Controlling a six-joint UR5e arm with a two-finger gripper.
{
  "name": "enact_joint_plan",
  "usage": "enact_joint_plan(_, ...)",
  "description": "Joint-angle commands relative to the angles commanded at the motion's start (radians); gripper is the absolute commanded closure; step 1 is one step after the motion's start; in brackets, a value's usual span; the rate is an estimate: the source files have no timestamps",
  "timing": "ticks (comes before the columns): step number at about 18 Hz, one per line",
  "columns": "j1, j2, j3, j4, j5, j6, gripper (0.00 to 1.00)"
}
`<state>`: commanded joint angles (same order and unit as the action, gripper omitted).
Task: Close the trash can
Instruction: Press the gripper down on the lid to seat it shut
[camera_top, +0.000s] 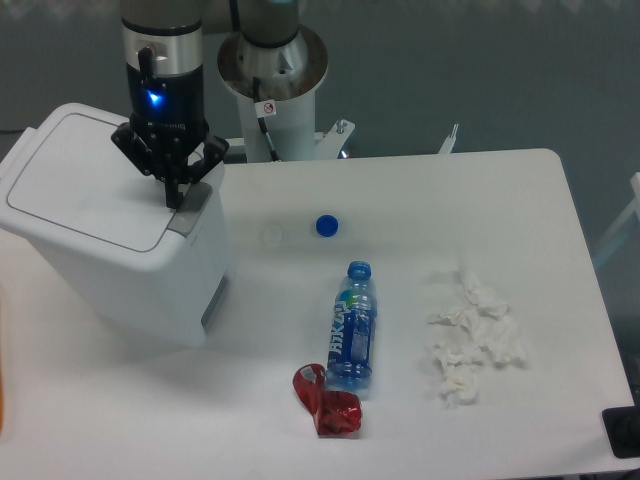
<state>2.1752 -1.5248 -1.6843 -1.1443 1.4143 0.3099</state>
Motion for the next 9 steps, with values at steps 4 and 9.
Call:
enact_joint_plan(4, 0.0, -0.002, 0.002, 0.002, 0.0, 0.0, 0.92)
enact_joint_plan(9, 0.003, 0.002, 0.011, 0.011, -0.003, 0.0, 0.88)
